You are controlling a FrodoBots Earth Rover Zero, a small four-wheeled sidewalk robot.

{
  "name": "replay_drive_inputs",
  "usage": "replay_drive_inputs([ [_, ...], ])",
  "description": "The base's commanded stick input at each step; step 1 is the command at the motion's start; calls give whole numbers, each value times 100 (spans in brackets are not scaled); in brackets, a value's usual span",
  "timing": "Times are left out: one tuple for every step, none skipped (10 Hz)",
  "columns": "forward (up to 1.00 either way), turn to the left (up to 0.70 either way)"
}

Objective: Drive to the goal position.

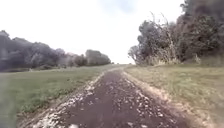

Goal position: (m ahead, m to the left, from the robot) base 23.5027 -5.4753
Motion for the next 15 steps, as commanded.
replay_drive_inputs([
  [85,0],
  [85,0],
  [85,0],
  [85,-14],
  [85,-23],
  [85,-32],
  [85,-34],
  [85,-33],
  [85,-27],
  [85,-21],
  [85,0],
  [85,0],
  [85,0],
  [85,0],
  [85,0],
])
